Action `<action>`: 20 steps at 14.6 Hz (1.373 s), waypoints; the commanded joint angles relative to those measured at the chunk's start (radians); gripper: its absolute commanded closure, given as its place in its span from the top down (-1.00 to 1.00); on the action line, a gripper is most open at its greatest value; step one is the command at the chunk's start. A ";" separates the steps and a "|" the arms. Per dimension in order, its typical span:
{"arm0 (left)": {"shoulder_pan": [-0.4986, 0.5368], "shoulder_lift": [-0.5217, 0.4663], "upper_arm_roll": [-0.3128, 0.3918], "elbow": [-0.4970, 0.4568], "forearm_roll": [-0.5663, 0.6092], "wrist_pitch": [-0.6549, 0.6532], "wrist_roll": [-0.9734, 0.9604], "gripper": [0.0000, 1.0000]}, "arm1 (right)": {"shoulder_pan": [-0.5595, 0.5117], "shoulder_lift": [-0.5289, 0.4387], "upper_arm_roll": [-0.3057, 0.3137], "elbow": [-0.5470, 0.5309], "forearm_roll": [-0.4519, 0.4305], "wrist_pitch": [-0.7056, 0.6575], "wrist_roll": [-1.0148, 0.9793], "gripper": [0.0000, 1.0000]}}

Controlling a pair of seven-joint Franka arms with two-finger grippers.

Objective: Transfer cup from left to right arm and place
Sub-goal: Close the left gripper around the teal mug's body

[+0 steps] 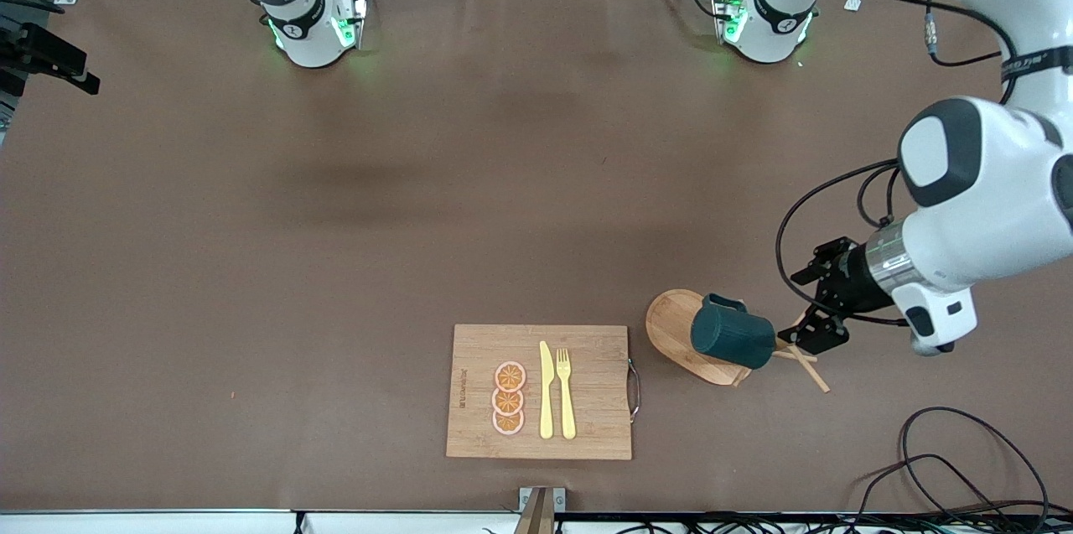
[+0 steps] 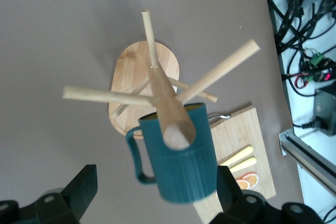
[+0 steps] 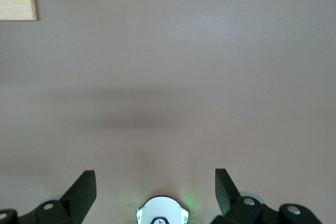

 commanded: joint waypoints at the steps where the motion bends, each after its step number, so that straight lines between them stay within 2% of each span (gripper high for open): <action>1: -0.013 0.045 -0.005 0.037 -0.015 0.036 -0.057 1.00 | -0.020 -0.016 0.012 -0.012 0.000 -0.003 -0.014 1.00; 3: -0.011 0.069 -0.003 0.037 -0.072 0.065 -0.068 1.00 | -0.020 -0.016 0.012 -0.012 0.000 -0.003 -0.014 1.00; 9: -0.014 0.137 -0.017 0.043 -0.101 0.142 -0.069 1.00 | -0.020 -0.016 0.012 -0.012 0.000 -0.003 -0.014 1.00; 15: -0.017 0.150 -0.023 0.038 -0.109 0.149 -0.072 0.98 | -0.020 -0.016 0.012 -0.012 0.000 -0.003 -0.014 1.00; 18: -0.016 0.154 -0.025 0.037 -0.123 0.149 -0.068 0.75 | -0.020 -0.016 0.012 -0.012 0.000 -0.003 -0.014 1.00; 20: -0.017 0.154 -0.025 0.037 -0.130 0.149 -0.068 0.41 | -0.020 -0.016 0.012 -0.012 0.000 -0.003 -0.014 1.00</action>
